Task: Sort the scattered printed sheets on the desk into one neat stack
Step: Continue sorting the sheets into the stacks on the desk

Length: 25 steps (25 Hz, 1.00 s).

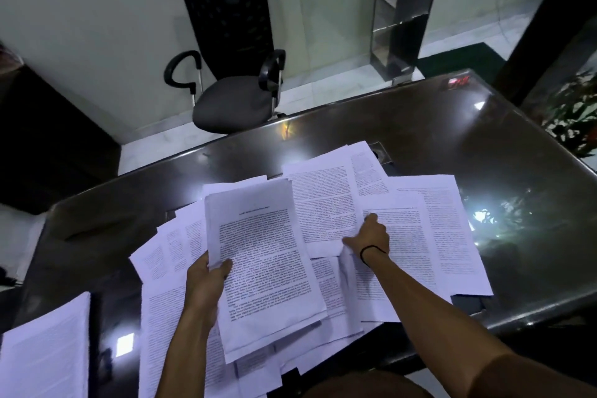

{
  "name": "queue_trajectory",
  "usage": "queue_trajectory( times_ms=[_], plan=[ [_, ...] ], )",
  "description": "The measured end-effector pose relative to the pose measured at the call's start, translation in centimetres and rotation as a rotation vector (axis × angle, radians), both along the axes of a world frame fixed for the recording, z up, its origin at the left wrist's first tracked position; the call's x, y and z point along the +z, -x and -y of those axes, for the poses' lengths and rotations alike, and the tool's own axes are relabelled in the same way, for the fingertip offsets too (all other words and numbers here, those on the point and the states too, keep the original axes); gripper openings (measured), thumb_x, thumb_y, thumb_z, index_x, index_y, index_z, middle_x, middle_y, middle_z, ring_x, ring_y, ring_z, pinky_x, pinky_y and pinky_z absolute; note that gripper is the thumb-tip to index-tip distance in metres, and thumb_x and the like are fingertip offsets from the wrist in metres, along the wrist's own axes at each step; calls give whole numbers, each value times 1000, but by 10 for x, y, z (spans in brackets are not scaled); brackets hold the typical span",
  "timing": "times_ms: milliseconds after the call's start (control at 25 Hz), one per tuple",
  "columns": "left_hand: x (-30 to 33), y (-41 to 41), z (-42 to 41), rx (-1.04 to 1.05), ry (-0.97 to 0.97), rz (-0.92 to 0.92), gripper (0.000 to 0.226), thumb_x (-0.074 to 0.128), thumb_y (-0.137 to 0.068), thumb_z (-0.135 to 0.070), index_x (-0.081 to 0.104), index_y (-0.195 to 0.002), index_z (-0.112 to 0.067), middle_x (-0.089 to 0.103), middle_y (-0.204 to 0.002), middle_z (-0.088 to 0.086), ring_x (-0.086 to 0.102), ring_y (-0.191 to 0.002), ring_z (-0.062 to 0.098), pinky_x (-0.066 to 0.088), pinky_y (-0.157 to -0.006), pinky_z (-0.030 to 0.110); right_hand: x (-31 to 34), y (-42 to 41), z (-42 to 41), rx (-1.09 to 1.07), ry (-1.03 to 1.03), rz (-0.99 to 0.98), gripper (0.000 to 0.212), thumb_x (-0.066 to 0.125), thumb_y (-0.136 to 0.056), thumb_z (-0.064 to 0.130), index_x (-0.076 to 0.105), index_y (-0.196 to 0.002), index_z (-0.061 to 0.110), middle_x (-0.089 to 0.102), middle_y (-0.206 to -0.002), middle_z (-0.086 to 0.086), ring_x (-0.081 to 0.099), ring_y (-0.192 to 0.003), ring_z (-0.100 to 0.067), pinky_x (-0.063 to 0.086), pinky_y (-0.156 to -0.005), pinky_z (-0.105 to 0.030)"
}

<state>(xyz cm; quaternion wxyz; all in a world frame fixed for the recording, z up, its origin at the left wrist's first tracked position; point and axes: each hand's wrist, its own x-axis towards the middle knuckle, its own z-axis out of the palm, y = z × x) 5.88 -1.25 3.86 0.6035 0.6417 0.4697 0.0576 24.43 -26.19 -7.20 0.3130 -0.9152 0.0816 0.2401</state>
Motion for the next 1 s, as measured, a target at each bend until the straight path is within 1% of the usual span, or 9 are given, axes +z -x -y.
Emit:
queue_trajectory(
  times_ms=[120, 160, 240, 400, 480, 600, 800, 880, 1000],
  plan=[
    [10, 7, -14, -126, -293, -91, 20, 68, -96, -20, 67, -116, -22, 70, -110, 5, 66, -100, 30, 54, -96, 52, 14, -10, 7, -1, -25, 164, 10, 72, -79, 17, 67, -77, 8, 71, -88, -20, 68, -86, -37, 53, -65, -35],
    [14, 5, -18, -233, -421, -110, 10, 69, -95, -17, 70, -102, -23, 72, -98, 5, 67, -91, 28, 56, -90, 48, 23, -20, 11, 19, -6, 242, 10, 68, -79, 14, 67, -72, 8, 71, -83, -21, 68, -83, -39, 51, -63, -34],
    [25, -7, -22, -439, -690, -95, 24, 70, -89, -4, 69, -78, -25, 71, -78, 2, 67, -77, 26, 54, -74, 33, 51, -43, 18, 118, -1, 430, 9, 68, -81, 11, 75, -77, 6, 73, -86, -20, 67, -83, -40, 51, -66, -33],
    [60, -59, 2, -754, -1103, 34, 36, 70, -77, -3, 77, -91, -35, 65, -133, -10, 72, -97, 25, 54, -75, 32, 119, -71, 11, 329, -237, 702, 7, 79, -79, 7, 81, -86, 9, 78, -89, -7, 72, -77, -15, 56, -73, -15],
    [78, -84, 27, -919, -1237, 28, 34, 69, -80, -9, 76, -93, -40, 47, -153, -15, 72, -93, 26, 54, -69, 36, 146, -70, -3, 431, -320, 797, 9, 83, -77, 12, 82, -84, 16, 78, -85, -1, 72, -75, -12, 60, -74, -28],
    [99, -108, 53, -1052, -1390, 41, 30, 66, -87, -14, 75, -101, -39, 36, -161, -12, 72, -92, 30, 54, -72, 39, 178, -56, -16, 558, -396, 847, 10, 84, -76, 12, 82, -81, 20, 78, -81, 2, 71, -71, -7, 57, -71, -27],
    [99, -108, 50, -889, -1231, 44, 34, 49, -90, -29, 73, -114, -33, 76, -109, 0, 69, -94, 32, 58, -77, 41, 210, -33, -11, 617, -496, 645, 15, 81, -80, 30, 75, -68, 25, 66, -60, 8, 56, -56, 0, 48, -55, -18],
    [95, -97, 36, -718, -1129, 100, 40, 49, -84, -27, 76, -113, -33, 78, -102, 2, 71, -89, 32, 60, -76, 41, 205, -37, 3, 520, -543, 535, 33, 73, -79, 55, 79, -84, 23, 74, -76, 10, 69, -70, -1, 54, -65, -17],
    [86, -78, 14, -600, -973, 177, 33, 62, -86, -6, 80, -107, -22, 79, -96, 0, 72, -85, 25, 53, -77, 23, 182, -41, 24, 267, -785, 304, 70, 49, -77, 81, 78, -97, 21, 76, -93, -1, 71, -87, -18, 53, -80, -30]
  ],
)
